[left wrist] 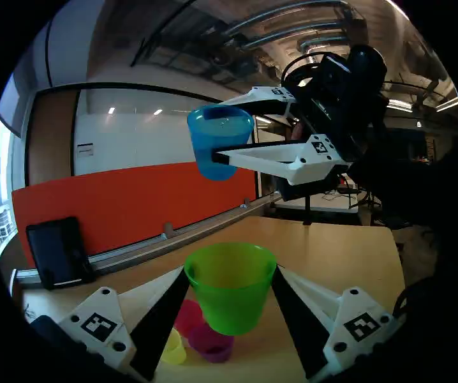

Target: Pour water

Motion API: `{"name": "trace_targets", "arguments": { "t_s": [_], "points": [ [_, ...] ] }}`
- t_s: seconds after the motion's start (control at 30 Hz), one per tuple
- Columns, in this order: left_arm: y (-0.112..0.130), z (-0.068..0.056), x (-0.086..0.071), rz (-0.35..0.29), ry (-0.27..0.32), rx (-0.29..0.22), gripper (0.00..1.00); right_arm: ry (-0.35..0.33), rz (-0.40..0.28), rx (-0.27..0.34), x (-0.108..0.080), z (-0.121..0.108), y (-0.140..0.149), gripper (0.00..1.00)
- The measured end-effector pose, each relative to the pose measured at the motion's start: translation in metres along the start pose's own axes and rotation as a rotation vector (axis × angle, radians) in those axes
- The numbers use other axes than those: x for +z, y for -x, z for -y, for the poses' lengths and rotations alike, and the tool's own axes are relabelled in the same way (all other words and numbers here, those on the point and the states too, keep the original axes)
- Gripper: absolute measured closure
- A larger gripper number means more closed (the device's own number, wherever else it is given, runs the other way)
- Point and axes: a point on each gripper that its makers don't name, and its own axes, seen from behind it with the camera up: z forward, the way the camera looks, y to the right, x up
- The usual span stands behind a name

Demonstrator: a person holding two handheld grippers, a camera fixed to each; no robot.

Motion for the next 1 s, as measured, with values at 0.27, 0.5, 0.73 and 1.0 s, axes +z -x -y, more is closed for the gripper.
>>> {"name": "trace_targets", "arguments": {
  "t_s": [0.27,0.5,0.73,1.0],
  "points": [
    [0.000,-0.004,0.001,0.004,0.007,0.007,0.12,0.015,-0.007,-0.108,0.005,-0.006,-0.007,0.08],
    [-0.002,-0.005,0.001,0.000,0.010,0.007,0.12,0.020,-0.009,-0.180,0.009,-0.009,-0.011,0.08],
    [-0.003,-0.006,0.001,-0.001,0.011,0.007,0.12,0.024,-0.007,-0.244,0.014,-0.012,-0.013,0.08],
    [-0.002,-0.005,0.001,0.001,0.013,0.006,0.12,0.031,-0.008,-0.294,0.017,-0.015,-0.016,0.08]
  ]
}}
